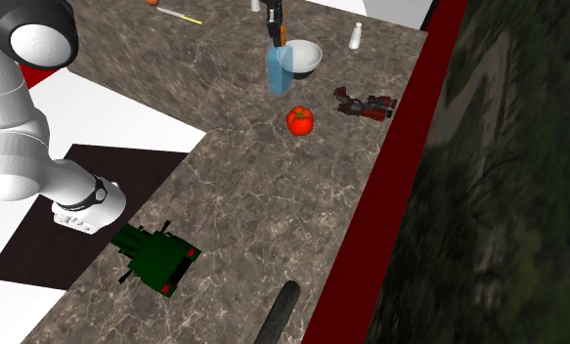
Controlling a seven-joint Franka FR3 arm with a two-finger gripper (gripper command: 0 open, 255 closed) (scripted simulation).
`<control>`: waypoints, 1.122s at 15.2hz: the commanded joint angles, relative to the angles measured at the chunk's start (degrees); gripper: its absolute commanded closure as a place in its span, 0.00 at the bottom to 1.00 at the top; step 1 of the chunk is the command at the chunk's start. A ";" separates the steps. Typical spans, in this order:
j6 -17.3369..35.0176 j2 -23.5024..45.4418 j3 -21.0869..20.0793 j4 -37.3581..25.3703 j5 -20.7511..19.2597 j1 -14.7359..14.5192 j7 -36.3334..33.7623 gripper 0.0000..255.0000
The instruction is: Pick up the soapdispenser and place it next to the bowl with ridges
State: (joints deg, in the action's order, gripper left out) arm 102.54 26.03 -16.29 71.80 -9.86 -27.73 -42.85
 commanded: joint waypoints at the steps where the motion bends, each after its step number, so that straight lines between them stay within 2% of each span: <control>1: 1.74 -0.27 0.03 1.94 0.04 0.26 -0.02 1.00; 17: 13.76 0.70 0.46 13.10 -0.70 0.91 -1.14 1.00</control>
State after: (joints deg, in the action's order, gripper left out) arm 115.47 26.50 -15.90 84.36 -10.48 -26.89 -44.00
